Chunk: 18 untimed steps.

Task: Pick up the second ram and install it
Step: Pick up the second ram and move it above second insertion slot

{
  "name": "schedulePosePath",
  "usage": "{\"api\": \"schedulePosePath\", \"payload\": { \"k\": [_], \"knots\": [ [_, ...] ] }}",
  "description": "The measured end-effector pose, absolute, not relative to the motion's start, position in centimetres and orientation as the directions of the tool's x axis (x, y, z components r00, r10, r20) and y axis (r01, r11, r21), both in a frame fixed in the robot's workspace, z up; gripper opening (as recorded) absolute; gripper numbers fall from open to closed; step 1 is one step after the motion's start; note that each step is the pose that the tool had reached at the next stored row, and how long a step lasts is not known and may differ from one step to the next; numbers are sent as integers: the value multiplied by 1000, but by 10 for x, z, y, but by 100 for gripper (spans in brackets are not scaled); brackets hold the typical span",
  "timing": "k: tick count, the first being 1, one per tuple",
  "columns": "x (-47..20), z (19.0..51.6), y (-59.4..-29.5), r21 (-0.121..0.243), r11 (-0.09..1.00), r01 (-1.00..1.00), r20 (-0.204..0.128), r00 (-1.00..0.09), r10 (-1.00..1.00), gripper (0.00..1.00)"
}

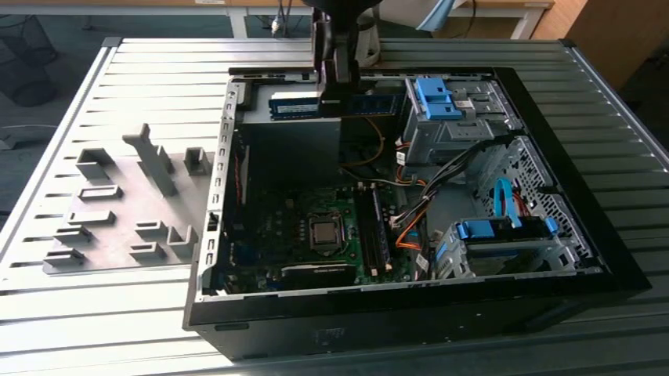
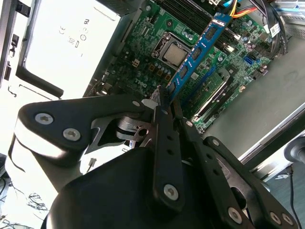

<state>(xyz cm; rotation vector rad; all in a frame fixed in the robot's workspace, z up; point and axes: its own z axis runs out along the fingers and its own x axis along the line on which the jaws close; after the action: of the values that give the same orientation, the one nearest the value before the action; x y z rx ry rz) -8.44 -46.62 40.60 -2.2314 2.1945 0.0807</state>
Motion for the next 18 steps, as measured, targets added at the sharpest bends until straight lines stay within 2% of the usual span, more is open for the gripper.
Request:
{"api": "schedulePosePath", "payload": {
  "k": [18],
  "knots": [
    [-89,406,-466,28,-17,-999,-44,16,-999,14]
  ]
}}
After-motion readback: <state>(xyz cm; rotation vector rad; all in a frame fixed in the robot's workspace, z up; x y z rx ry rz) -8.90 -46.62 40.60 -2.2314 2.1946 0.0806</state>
